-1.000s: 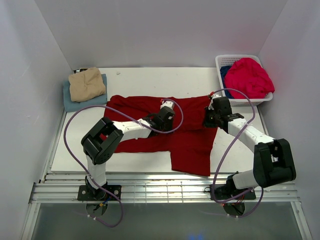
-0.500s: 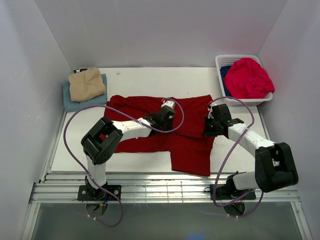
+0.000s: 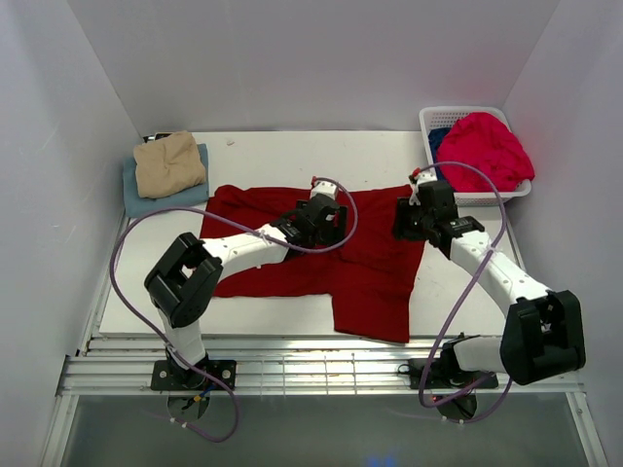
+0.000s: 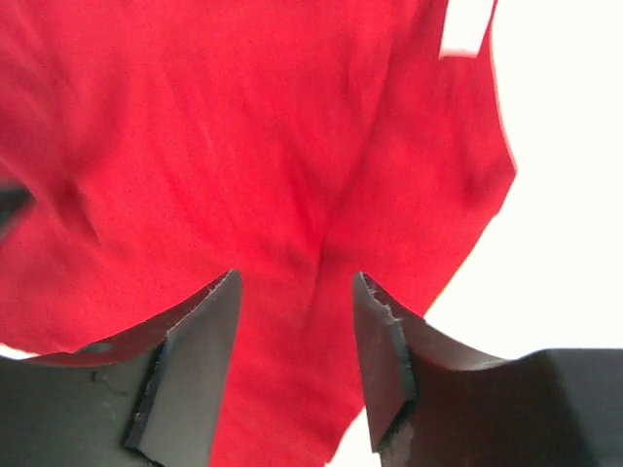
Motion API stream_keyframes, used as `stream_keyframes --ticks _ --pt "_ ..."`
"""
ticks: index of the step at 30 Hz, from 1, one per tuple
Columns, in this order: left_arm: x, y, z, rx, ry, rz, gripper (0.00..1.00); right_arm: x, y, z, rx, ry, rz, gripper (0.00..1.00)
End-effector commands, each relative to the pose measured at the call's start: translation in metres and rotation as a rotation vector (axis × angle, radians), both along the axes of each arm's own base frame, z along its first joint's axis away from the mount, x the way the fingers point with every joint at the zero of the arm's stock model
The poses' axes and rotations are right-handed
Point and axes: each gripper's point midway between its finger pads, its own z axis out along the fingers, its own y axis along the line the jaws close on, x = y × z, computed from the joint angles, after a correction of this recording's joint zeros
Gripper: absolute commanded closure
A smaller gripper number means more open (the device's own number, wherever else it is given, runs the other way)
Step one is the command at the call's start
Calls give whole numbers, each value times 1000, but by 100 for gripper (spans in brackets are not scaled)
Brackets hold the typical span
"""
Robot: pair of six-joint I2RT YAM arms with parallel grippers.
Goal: Fold and stack the t-shirts
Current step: Fold the flattened tshirt in 1/3 of the way
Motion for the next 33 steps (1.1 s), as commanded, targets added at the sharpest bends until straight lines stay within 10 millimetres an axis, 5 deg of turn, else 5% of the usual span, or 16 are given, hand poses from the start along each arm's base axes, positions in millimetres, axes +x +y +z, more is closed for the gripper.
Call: stream_keyframes --ticks 1,3,4,5,8,9,10,11,12,16,22,33 --pt "42 6 68 -74 -195 75 12 54 4 53 -2 -181 -44 50" --pt "58 7 73 -82 -215 100 25 68 4 51 -23 -177 -56 63" --pt "69 12 59 -55 -199 116 29 81 7 45 -34 -162 -56 82" --pt "74 14 53 -37 -190 123 46 90 9 43 -33 -166 -55 89" --pt "94 16 33 -7 -177 146 80 120 16 23 -36 -133 -51 92" --pt "98 15 29 -7 -173 149 100 127 17 15 -40 -119 -48 92" --pt "102 15 24 -8 -167 149 100 134 19 -10 -54 -65 -41 92" --pt "106 15 14 -3 -154 149 100 146 23 -6 -44 -75 -39 92" --pt "107 14 8 -4 -144 149 100 151 24 -28 -56 -31 -35 92" --pt "111 18 -15 1 -101 151 100 168 26 -52 -66 3 -36 92" --pt "114 29 -48 19 -46 163 100 174 11 -81 -124 54 -81 92" --pt "119 15 -74 -13 11 127 100 178 -30 -109 -231 178 -186 92"
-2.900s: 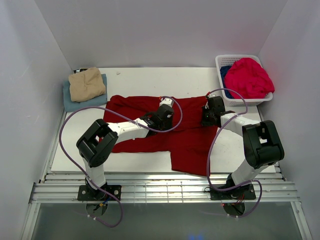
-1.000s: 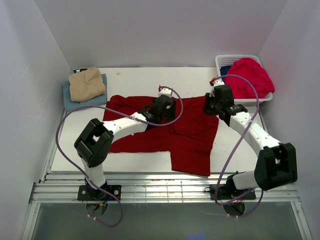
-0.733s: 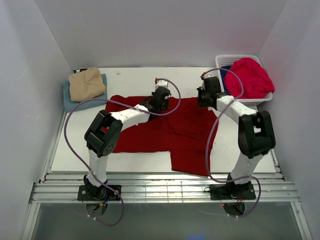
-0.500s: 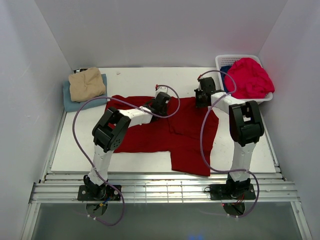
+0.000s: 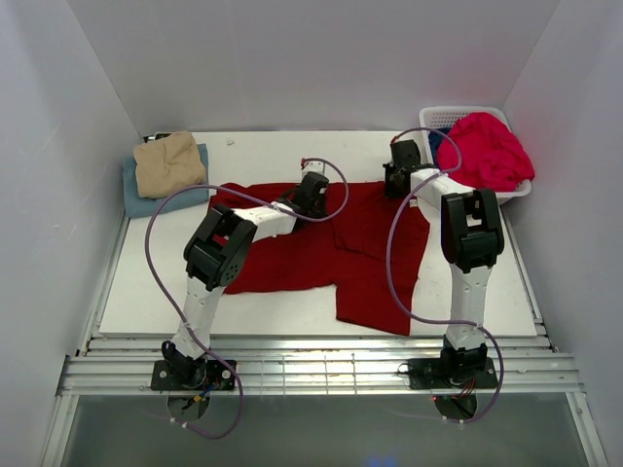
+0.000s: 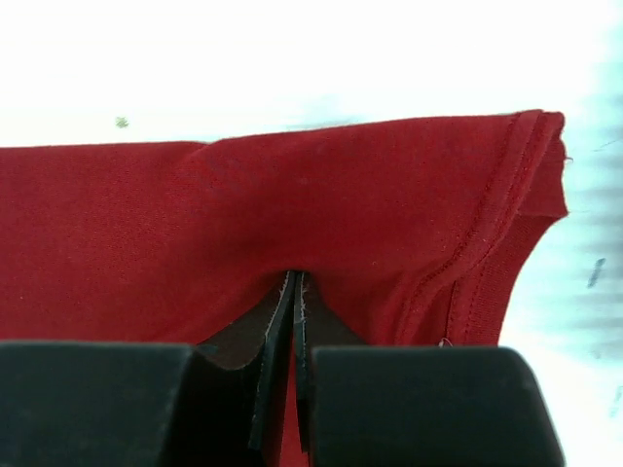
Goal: Fold and stack the t-shirts
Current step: Fold the flattened tshirt in 1/3 of the way
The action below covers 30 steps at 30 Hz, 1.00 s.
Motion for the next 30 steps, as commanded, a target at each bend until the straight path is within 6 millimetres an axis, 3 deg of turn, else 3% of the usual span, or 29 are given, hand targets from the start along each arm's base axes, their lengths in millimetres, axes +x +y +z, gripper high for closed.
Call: stream_keyframes --ticks 1,9,15,16,18,19,20,22,23,24,25,26,27,28,30 --pt "-6 -6 -20 -4 69 -34 100 -21 -38 -35 -97 154 -75 92" --pt "-1 -25 -34 -60 105 -63 100 -22 -61 -36 -71 190 -114 92" --pt "3 -29 -28 -90 75 -57 100 -19 -73 -30 -76 182 -121 92" --pt "8 -32 -6 -118 16 -55 100 -17 -73 -26 -73 174 -116 92" --pt "9 -24 13 -106 -51 -52 100 -9 -66 -8 -43 127 -80 92" --pt "14 -19 32 -102 -100 -27 100 -4 -61 1 -25 98 -63 88" --pt "19 -16 71 -128 -177 -10 100 2 -52 11 13 54 -26 85" --pt "26 0 111 -95 -281 42 85 9 -41 45 62 -38 18 79" --pt "24 10 150 -116 -348 69 81 6 -30 51 112 -55 62 77" --pt "24 26 161 -97 -380 113 67 11 -23 80 136 -136 86 75" --pt "22 34 173 -106 -397 123 52 11 -18 92 158 -167 107 74" --pt "18 48 201 -125 -441 164 40 6 -10 96 189 -178 142 73" --pt "18 63 207 -122 -452 196 31 6 -4 119 208 -238 166 72" --pt "14 76 203 -110 -446 220 22 3 2 126 226 -254 187 68" --pt "13 106 209 -87 -464 294 19 -7 15 137 278 -274 234 63"
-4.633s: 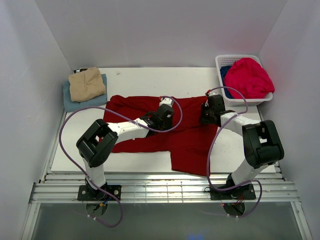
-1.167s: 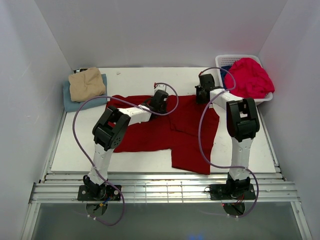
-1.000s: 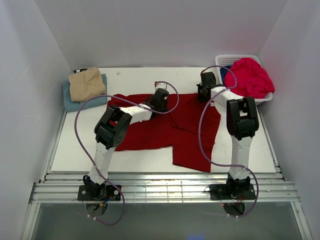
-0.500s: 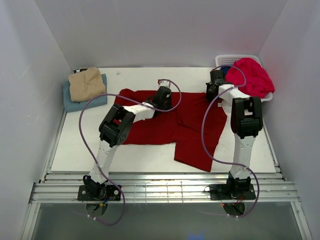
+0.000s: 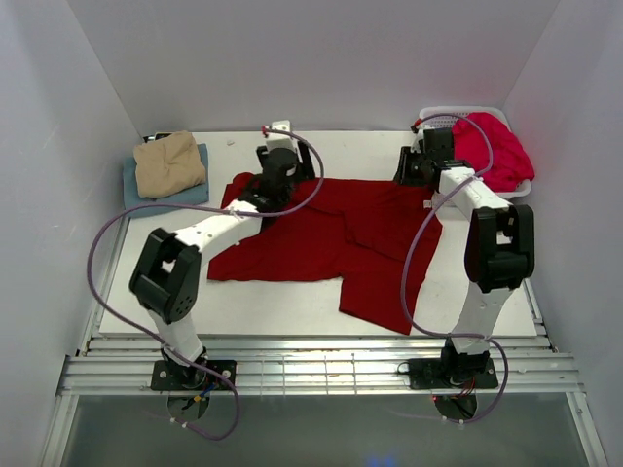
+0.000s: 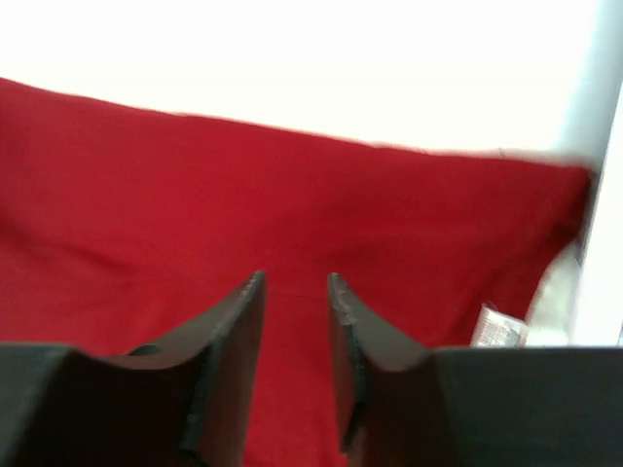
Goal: Fold and stack the t-shirts
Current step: Fold the flattened tshirt in 1/3 of the way
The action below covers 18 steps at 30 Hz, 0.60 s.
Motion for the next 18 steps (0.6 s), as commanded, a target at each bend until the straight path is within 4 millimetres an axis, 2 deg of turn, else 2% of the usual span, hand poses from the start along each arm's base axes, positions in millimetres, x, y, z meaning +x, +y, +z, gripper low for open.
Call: stream_keyframes --ticks 1,3,4,5,6,8,9,10,12,13,15,16,18 --pt "3 63 39 7 -92 180 19 3 43 73 154 -208 160 60" --pt "5 88 14 43 -47 227 23 -1 57 67 191 -193 190 60" --pt "6 95 5 50 -31 241 35 -3 67 66 222 -184 221 60" --pt "6 103 -9 62 -7 259 42 -4 75 63 234 -170 240 61" --pt "12 116 -24 68 22 284 48 -5 88 52 243 -133 267 61" --pt "18 128 -40 69 57 298 56 -8 102 39 240 -97 296 62" --pt "25 138 -47 58 72 305 56 -8 108 28 234 -74 303 63" --pt "29 144 -61 60 108 306 55 -12 121 25 227 -65 323 63" --pt "42 159 -65 15 123 318 45 -16 129 12 202 -41 333 63" --pt "45 158 -69 -6 136 289 44 -21 138 7 193 -30 346 63" --pt "54 170 -77 -20 150 298 37 -25 140 -5 172 -5 340 63" --pt "61 171 -72 -29 138 290 35 -28 144 -8 169 3 344 63" --pt "69 182 -80 -18 149 299 32 -34 144 -17 163 24 346 63"
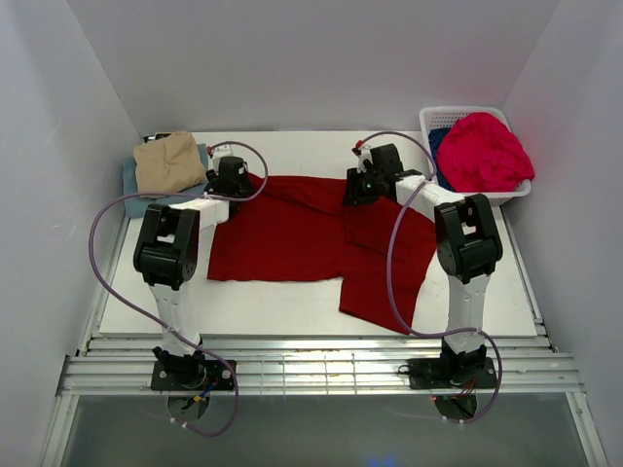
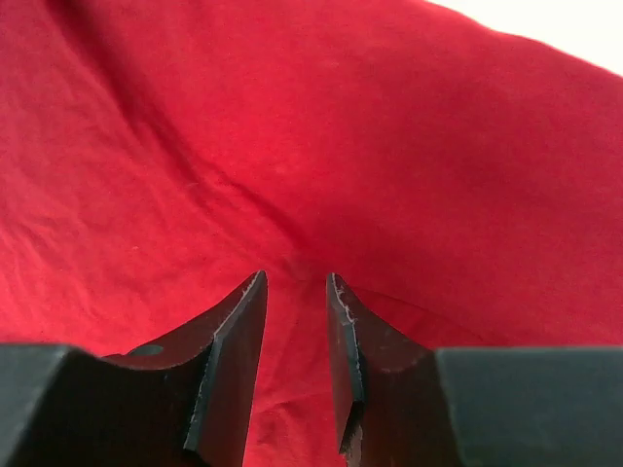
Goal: Fold and stack the t-shirts
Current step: Fold the flattened tshirt in 1/3 of the way
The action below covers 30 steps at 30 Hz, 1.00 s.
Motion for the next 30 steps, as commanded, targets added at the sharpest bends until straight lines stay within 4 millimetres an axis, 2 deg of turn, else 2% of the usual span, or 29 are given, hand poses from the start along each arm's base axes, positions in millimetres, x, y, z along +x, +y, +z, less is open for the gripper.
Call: stream_keyframes --ticks 1,3,4,8,9,12,13,20,24,30 --pt "33 -3 55 -72 -137 -39 31 3 1 11 1 -34 -7 63" --pt "38 3 50 -74 -136 -34 30 -5 1 3 -8 -21 -3 63" --pt "42 4 53 -77 -156 -37 30 -7 3 2 -11 -22 3 63" --pt "53 1 56 -116 -187 -79 30 -16 3 -11 -42 -3 9 63" --pt "56 2 47 -116 -173 -82 30 -19 4 -16 -47 6 11 63" --pt "63 3 42 -109 -167 -83 30 -24 5 -23 -53 28 15 63" --pt "63 4 32 -108 -148 -80 30 -25 5 -24 -56 30 16 63" --pt "67 13 10 -117 -111 -45 31 -35 5 -31 -69 40 25 64" --pt "69 20 9 -113 -113 -29 32 -37 5 -32 -70 40 29 64" --pt "73 27 12 -100 -126 -3 38 -43 5 -37 -77 52 33 64"
